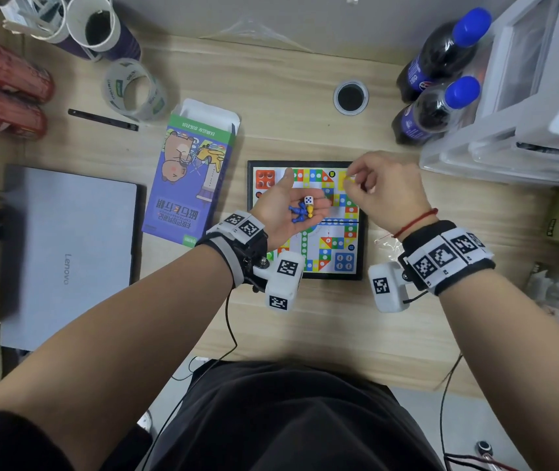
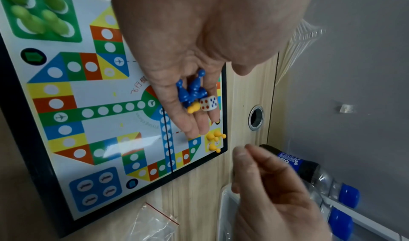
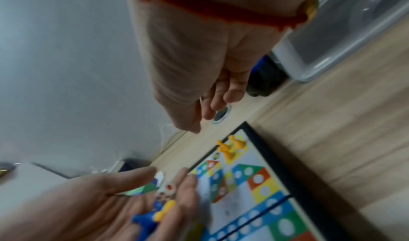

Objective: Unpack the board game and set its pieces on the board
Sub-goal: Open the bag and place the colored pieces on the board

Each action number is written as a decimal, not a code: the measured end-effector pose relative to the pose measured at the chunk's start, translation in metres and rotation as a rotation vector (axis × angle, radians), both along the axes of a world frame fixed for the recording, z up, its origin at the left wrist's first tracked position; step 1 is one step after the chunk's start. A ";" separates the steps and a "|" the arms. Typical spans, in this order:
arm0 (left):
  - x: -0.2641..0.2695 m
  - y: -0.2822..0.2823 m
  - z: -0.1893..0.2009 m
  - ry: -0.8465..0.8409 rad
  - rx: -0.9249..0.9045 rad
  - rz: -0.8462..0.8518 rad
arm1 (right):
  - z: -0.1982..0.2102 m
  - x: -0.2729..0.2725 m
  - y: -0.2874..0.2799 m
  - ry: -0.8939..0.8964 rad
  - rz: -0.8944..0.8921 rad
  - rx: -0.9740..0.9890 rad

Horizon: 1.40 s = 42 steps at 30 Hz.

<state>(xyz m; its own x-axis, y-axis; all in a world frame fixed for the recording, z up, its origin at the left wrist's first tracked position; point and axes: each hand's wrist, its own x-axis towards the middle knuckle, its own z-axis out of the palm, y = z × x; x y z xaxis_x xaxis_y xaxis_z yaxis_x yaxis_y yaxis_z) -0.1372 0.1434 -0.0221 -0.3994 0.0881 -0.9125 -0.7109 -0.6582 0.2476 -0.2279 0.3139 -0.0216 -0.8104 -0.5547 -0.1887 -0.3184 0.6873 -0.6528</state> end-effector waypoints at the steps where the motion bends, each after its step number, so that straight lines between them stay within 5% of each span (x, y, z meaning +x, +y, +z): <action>1: -0.001 0.001 0.000 0.006 0.006 0.009 | 0.005 0.005 -0.007 -0.025 0.052 -0.022; 6: -0.003 0.002 0.001 0.057 0.034 -0.007 | 0.003 0.027 -0.030 -0.135 0.260 0.077; 15: -0.001 0.005 -0.004 0.007 -0.027 0.032 | 0.001 0.027 -0.023 -0.103 0.240 0.066; 22: 0.001 -0.001 0.000 0.018 0.009 0.010 | -0.006 -0.019 0.005 -0.066 0.000 0.069; 42: -0.004 -0.003 -0.001 -0.019 0.014 0.015 | -0.029 -0.034 0.004 -0.117 0.156 0.174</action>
<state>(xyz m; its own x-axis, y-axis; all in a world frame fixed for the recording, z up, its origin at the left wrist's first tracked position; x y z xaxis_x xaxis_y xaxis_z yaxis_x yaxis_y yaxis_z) -0.1413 0.1403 -0.0226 -0.3835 0.0955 -0.9186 -0.7056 -0.6720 0.2247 -0.2617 0.3177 -0.0507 -0.6843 -0.6225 -0.3799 -0.3587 0.7409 -0.5678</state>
